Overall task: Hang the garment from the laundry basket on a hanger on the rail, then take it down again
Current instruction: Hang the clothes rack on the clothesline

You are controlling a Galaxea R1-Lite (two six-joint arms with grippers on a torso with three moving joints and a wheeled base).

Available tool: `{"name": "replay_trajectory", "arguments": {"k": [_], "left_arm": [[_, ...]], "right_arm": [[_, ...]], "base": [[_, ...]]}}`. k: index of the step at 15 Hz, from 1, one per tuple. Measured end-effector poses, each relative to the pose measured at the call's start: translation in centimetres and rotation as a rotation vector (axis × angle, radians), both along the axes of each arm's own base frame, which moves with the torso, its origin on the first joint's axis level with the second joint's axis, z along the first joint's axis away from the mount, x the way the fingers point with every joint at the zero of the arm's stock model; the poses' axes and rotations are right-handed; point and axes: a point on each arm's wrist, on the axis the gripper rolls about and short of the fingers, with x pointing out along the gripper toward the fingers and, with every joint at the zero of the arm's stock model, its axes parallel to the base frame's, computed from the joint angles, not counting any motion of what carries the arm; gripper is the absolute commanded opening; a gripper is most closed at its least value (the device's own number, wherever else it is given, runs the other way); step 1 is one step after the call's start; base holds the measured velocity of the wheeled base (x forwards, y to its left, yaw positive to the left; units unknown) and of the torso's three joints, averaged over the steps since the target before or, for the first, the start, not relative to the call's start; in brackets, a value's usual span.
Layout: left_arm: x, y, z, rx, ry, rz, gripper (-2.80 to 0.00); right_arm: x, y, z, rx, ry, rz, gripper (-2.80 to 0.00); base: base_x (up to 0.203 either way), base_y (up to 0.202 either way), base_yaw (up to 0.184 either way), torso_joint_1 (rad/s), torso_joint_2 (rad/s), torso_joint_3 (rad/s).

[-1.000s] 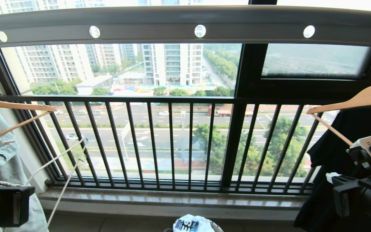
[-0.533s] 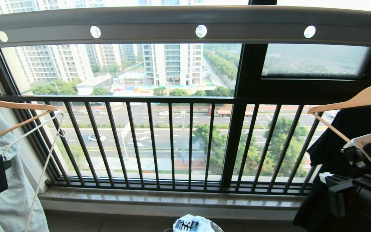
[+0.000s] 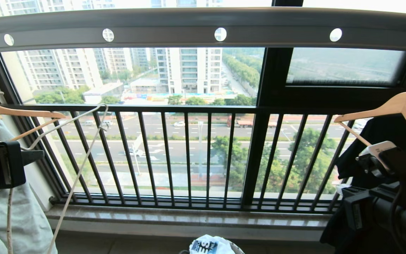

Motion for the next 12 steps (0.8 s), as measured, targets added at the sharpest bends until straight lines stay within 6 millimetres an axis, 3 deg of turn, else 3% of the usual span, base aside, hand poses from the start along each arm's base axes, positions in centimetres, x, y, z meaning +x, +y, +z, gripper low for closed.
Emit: {"name": "replay_trajectory", "arguments": {"k": [6, 8, 12], "left_arm": [[-0.7, -0.5, 4.1, -0.074, 0.045, -0.258, -2.80], [-0.7, -0.6, 5.6, -0.041, 0.059, -0.324, -2.80], [0.5, -1.0, 7.4, 0.045, 0.103, -0.426, -2.80]], "right_arm": [[0.6, 1.5, 2.2, 0.104, -0.027, 0.195, -2.80], [1.0, 2.2, 3.2, 0.153, -0.031, 0.296, -2.80], [2.3, 3.3, 3.2, 0.178, -0.005, 0.399, -2.80]], "base": [[0.000, 0.000, 0.000, 0.000, 0.00, 0.000], [0.000, 0.000, 0.000, 0.000, 0.00, 0.000], [0.000, 0.000, 0.000, 0.000, 0.00, 0.000]]}}
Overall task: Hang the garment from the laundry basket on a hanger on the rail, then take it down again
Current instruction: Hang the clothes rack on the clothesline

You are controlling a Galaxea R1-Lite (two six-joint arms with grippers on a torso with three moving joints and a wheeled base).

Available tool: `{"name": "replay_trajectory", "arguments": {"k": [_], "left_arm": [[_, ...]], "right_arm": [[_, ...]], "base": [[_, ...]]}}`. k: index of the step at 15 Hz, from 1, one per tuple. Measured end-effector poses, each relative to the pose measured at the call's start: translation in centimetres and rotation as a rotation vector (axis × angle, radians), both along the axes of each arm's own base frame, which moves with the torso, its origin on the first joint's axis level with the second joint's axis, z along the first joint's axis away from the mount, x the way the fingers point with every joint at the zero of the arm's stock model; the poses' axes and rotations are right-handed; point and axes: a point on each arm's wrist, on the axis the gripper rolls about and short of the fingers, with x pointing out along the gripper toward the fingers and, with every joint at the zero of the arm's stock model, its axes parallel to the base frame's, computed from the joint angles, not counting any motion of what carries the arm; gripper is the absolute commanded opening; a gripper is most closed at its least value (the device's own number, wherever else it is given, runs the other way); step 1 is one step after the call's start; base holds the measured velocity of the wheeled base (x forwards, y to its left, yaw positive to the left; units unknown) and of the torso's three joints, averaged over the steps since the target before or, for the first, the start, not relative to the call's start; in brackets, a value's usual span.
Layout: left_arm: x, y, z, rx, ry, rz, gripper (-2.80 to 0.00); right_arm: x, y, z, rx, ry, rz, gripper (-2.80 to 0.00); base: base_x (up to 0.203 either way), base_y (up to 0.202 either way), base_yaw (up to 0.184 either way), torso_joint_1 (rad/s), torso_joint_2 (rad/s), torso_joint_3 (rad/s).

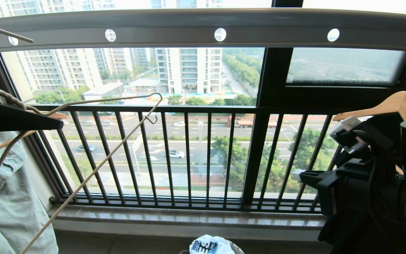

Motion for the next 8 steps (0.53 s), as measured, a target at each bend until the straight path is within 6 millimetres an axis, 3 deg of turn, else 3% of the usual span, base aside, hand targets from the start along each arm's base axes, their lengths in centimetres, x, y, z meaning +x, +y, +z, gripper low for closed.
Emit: {"name": "replay_trajectory", "arguments": {"k": [8], "left_arm": [[7.0, -1.5, 1.8, 0.055, -0.031, 0.027, -2.80]], "right_arm": [[1.4, 0.9, -0.8, -0.013, 0.030, 0.031, -2.80]], "base": [[0.000, 0.000, 0.000, 0.000, 0.00, 0.000]]}}
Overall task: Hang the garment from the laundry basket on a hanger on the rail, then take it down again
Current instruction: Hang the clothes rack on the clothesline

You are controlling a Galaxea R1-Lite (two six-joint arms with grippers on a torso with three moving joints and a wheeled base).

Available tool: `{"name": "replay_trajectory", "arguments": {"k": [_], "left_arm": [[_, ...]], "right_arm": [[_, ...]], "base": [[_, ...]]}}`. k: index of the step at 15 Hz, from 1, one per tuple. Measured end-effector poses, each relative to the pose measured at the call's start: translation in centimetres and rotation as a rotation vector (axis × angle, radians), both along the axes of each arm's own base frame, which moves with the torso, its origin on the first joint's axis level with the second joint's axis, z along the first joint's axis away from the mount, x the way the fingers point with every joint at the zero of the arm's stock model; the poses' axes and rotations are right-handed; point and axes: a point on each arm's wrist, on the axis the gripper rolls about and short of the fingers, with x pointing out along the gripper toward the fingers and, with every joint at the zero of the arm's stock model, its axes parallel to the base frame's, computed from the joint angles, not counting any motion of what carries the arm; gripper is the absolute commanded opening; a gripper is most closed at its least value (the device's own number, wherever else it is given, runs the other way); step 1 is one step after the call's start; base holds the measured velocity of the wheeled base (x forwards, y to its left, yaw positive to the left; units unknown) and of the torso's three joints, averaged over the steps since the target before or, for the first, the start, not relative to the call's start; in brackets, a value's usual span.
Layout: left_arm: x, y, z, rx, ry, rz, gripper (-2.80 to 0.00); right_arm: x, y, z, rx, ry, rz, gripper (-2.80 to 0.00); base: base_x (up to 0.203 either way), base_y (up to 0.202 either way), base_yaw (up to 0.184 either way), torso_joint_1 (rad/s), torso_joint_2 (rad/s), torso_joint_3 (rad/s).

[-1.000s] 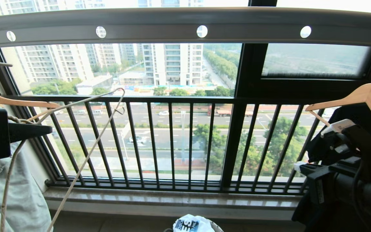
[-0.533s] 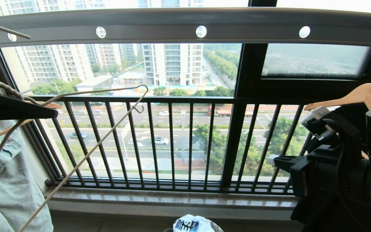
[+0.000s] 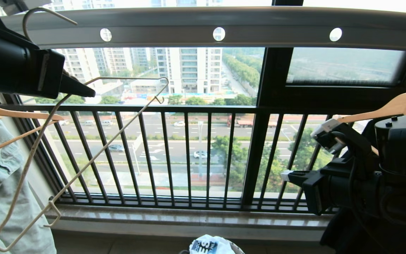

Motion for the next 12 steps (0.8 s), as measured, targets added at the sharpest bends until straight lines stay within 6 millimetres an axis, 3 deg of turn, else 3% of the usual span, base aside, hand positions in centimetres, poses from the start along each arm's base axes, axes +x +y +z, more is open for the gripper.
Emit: {"name": "replay_trajectory", "arguments": {"k": [6, 12], "left_arm": [[4.3, -1.0, -0.7, 0.051, -0.002, 0.080, -2.80], [6.1, -1.5, -1.4, 0.080, 0.010, 0.073, -2.80]], "right_arm": [[0.1, 0.1, -0.1, 0.002, 0.004, 0.004, -2.80], [0.2, 0.1, -0.1, 0.001, 0.007, 0.005, -2.80]], "base": [[0.000, 0.000, 0.000, 0.000, 0.00, 0.000], [0.000, 0.000, 0.000, 0.000, 0.00, 0.000]]}}
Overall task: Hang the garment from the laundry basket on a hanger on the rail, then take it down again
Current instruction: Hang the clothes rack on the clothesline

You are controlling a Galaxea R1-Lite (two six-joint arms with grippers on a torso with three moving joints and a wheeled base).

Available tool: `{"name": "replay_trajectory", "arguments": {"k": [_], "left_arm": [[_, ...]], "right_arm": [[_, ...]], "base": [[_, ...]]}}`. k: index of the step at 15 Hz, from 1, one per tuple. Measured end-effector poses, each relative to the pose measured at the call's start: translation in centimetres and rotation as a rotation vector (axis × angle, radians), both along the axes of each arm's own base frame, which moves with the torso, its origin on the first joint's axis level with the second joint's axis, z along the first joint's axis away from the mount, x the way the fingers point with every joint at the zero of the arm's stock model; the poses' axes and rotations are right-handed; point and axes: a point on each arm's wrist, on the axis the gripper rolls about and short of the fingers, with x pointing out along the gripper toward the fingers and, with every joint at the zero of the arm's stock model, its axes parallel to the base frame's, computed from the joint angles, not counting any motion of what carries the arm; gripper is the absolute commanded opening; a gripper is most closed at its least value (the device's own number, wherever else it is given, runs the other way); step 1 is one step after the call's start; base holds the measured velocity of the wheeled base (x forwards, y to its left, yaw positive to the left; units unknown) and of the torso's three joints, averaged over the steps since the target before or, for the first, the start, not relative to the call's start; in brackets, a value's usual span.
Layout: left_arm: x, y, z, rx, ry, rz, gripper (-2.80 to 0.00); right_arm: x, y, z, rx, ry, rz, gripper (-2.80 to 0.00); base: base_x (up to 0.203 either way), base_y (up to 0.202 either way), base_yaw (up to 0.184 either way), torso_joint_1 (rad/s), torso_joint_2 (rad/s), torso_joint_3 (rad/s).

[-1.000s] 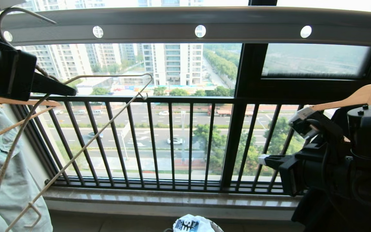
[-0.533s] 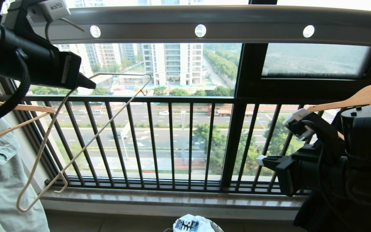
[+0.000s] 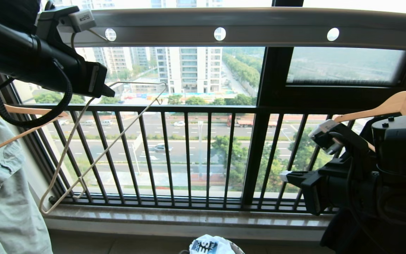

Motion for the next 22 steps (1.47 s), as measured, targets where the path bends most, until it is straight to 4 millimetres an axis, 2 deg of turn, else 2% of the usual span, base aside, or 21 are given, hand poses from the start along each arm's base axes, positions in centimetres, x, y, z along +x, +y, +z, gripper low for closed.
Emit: {"name": "replay_trajectory", "arguments": {"k": [3, 6, 22], "left_arm": [[0.4, -0.1, -0.1, -0.001, -0.006, -0.002, -2.80], [1.1, -0.4, 0.4, -0.015, -0.082, -0.006, -2.80], [2.6, -1.8, -0.6, 0.025, -0.080, -0.019, -2.80]], "right_arm": [[0.1, 0.0, -0.1, -0.002, 0.004, 0.000, -2.80], [0.1, 0.1, -0.2, -0.003, 0.006, 0.000, -2.80], [0.2, 0.1, -0.2, -0.002, 0.007, 0.003, -2.80]], "base": [[0.000, 0.000, 0.000, 0.000, 0.00, 0.000], [0.000, 0.000, 0.000, 0.000, 0.00, 0.000], [0.000, 0.000, 0.000, 0.000, 0.00, 0.000]]}}
